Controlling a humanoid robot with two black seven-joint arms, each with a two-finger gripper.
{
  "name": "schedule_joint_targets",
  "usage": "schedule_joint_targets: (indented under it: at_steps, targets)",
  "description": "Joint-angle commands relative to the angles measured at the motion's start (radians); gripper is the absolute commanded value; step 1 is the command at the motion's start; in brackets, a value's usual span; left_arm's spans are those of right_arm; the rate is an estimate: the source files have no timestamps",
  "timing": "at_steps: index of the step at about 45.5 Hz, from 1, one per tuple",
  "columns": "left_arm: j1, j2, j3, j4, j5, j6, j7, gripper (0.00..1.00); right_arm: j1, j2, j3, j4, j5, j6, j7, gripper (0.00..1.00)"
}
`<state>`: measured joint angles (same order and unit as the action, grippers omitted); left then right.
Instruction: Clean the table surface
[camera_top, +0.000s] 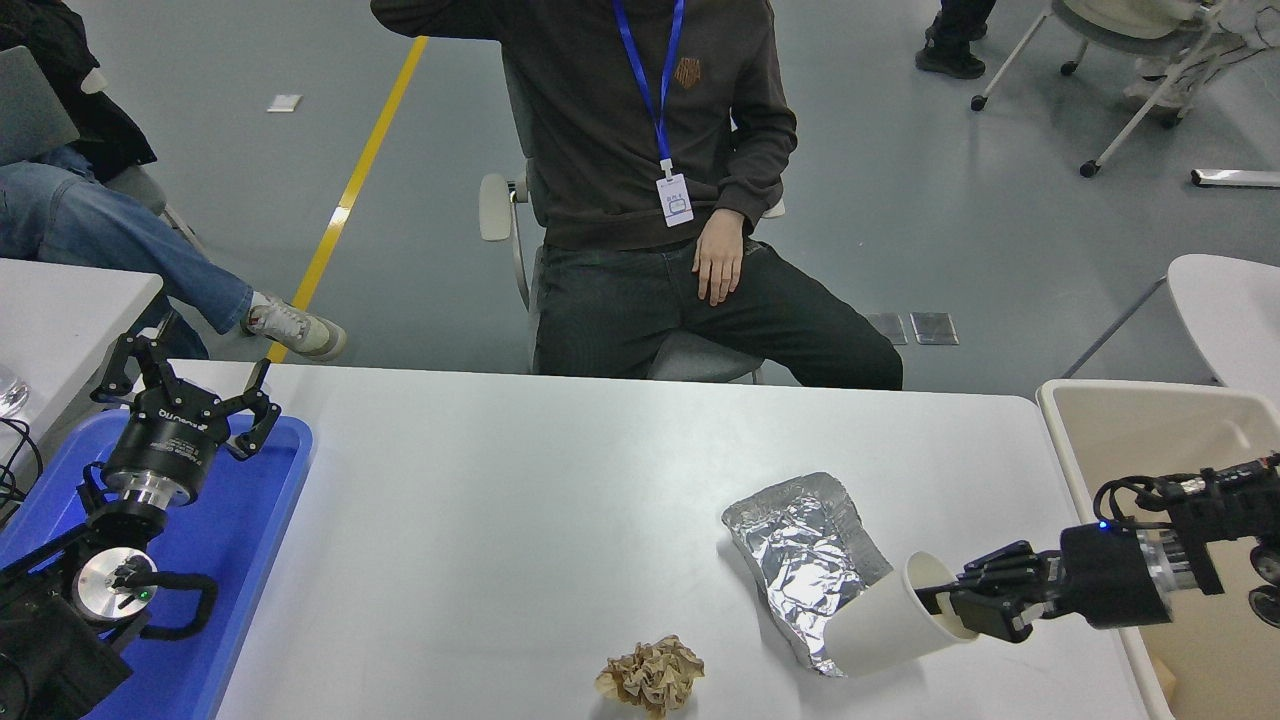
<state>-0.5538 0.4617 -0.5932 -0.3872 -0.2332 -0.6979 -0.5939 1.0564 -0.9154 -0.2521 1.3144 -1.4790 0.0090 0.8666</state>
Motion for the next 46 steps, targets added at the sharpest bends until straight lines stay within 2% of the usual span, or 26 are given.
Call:
schedule_joint_targets:
  at_steps: [1, 13, 24, 28, 32, 46]
  targets:
    - [0.000, 0.000, 0.000, -0.001, 0.000, 0.000, 0.000, 1.00, 0.033, 0.013, 0.042, 0.010, 0.224, -0.007, 0.006, 0.00]
    - [0.000, 0.000, 0.000, -0.001, 0.000, 0.000, 0.000, 1.00, 0.004, 0.092, 0.054, -0.240, 0.476, -0.012, 0.006, 0.00]
    - [0.000, 0.000, 0.000, 0.001, 0.000, 0.000, 0.000, 1.00, -0.010, 0.168, 0.037, -0.527, 0.746, 0.002, -0.052, 0.00]
    - [0.000, 0.000, 0.000, -0.001, 0.000, 0.000, 0.000, 1.00, -0.012, 0.184, 0.036, -0.601, 0.816, 0.003, -0.106, 0.00]
    - [0.000, 0.000, 0.000, 0.001, 0.000, 0.000, 0.000, 1.00, -0.018, 0.204, 0.037, -0.681, 0.891, 0.019, -0.207, 0.00]
    - [0.000, 0.000, 0.000, -0.001, 0.000, 0.000, 0.000, 1.00, -0.047, 0.245, 0.037, -0.874, 0.993, 0.020, -0.437, 0.00]
